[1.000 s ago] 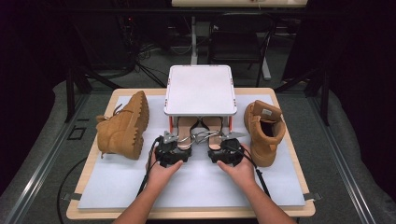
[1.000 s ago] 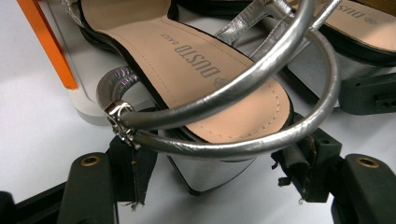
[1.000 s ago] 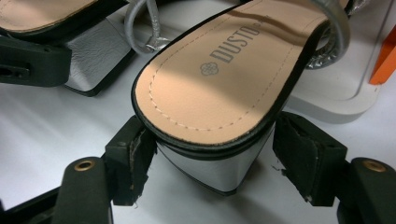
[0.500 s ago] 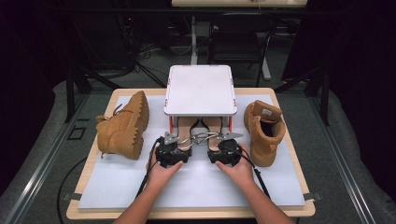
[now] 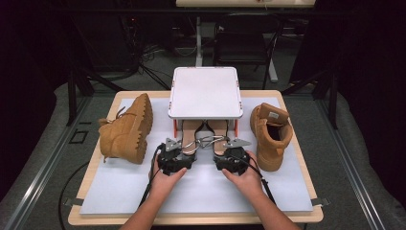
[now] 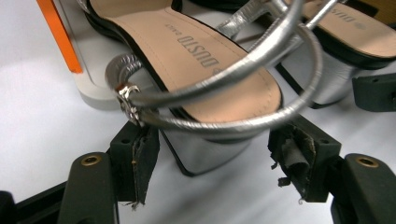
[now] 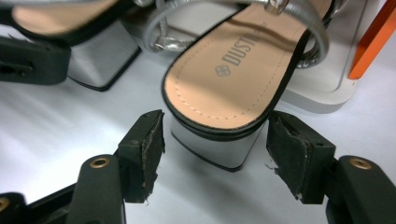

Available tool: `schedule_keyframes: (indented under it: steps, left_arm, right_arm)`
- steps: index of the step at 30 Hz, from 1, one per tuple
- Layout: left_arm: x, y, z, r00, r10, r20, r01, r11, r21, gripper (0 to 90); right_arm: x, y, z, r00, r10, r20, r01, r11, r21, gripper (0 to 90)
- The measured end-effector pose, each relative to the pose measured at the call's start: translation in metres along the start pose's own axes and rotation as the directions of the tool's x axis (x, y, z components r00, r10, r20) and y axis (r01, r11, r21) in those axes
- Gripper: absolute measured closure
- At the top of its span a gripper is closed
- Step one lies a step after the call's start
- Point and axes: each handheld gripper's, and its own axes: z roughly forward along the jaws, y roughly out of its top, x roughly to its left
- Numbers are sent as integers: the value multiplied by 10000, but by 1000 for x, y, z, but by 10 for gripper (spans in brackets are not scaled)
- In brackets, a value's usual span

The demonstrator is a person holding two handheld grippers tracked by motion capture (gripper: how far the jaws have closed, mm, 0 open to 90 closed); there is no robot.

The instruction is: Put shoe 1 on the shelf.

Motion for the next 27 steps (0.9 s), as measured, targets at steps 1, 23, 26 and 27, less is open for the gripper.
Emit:
schedule_keyframes:
  steps: [1, 23, 26, 27]
  left_arm:
    - [-1, -1, -2, 10000, -22, 14, 23, 10000, -60, 342]
    - [-10, -4, -5, 9994, -207, -286, 207, 9998, -9, 413]
    - [-12, -5, -2, 9991, -170, -386, 171, 9998, 32, 399]
    - [-12, -5, -1, 9988, -148, -465, 149, 9999, 18, 395]
  right_arm:
    - [0, 0, -3, 9999, 67, -83, -67, 10000, 8, 365]
    - [2, -8, -5, 9906, 1368, -54, -1368, 9905, -106, 441]
    - [4, -8, -3, 9907, 1362, 12, -1362, 9907, -77, 419]
    - [4, -8, -2, 9907, 1361, 73, -1361, 9907, -80, 413]
